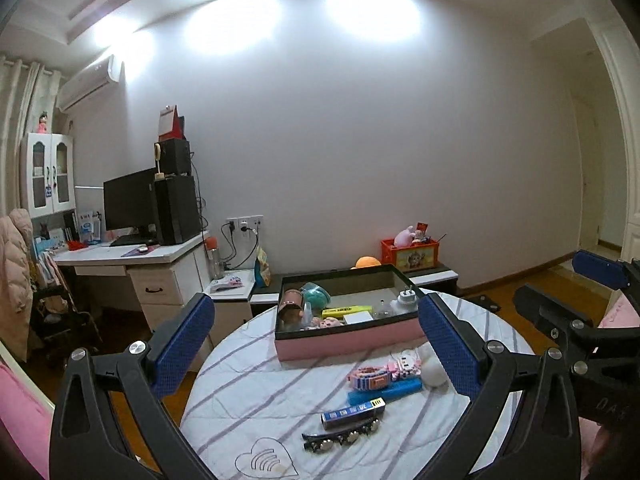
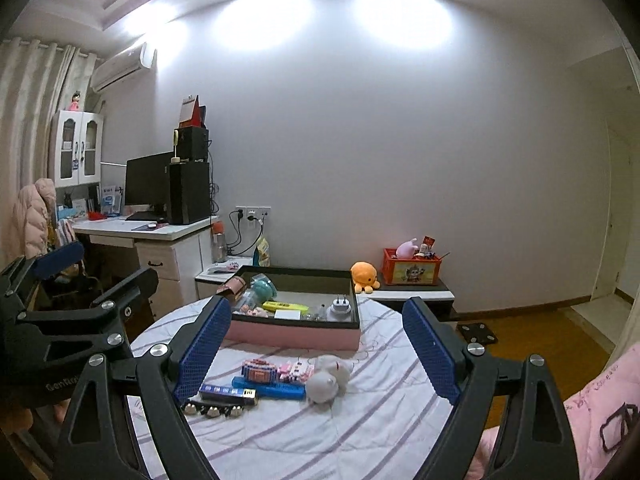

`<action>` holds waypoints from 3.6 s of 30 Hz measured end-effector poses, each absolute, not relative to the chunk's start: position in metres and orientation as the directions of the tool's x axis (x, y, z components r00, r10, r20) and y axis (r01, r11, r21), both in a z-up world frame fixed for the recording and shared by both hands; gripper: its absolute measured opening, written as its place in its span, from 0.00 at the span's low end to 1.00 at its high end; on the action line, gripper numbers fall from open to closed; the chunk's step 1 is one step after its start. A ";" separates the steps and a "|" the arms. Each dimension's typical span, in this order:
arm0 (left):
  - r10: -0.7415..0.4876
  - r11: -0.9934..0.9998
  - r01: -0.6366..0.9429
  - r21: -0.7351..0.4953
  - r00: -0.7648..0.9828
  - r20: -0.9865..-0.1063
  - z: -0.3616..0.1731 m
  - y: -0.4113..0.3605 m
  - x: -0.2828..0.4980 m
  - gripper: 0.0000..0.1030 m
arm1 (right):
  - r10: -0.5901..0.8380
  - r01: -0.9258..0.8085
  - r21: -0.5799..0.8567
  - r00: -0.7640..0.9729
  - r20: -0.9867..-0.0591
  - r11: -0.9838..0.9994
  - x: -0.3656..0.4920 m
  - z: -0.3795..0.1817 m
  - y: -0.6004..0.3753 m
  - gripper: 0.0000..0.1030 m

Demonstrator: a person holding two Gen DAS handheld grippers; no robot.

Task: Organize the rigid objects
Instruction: 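Withdraw both grippers from the pink box back over the bed, then grasp the white plush toy with the right gripper while the left gripper approaches the block figure, then grasp and lift the pink block figure with the left gripper while the right gripper lifts the plush toy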

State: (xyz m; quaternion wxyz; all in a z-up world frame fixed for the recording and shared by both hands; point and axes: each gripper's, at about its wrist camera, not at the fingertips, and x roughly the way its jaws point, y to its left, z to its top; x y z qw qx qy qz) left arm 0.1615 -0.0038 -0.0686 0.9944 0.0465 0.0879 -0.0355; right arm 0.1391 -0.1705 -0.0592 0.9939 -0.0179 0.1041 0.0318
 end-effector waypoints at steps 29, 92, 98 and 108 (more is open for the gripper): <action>-0.114 0.989 0.145 0.007 0.810 -0.575 -0.180 -0.004 0.252 1.00 | 0.044 -0.037 0.022 0.831 -0.554 0.999 0.223 -0.165 -0.180 0.86; -0.105 0.986 0.164 0.025 0.731 -0.674 -0.191 -0.027 0.347 0.53 | 0.136 -0.069 0.128 0.750 -0.648 0.989 0.314 -0.182 -0.218 0.59; -0.114 0.989 0.149 0.012 0.802 -0.587 -0.154 -0.018 0.313 0.53 | 0.165 -0.123 0.112 0.809 -0.564 0.986 0.286 -0.145 -0.193 0.59; -0.114 0.991 0.135 0.018 0.891 -0.440 -0.102 -0.005 0.262 0.53 | 0.162 -0.163 0.034 0.893 -0.421 0.986 0.238 -0.089 -0.155 0.59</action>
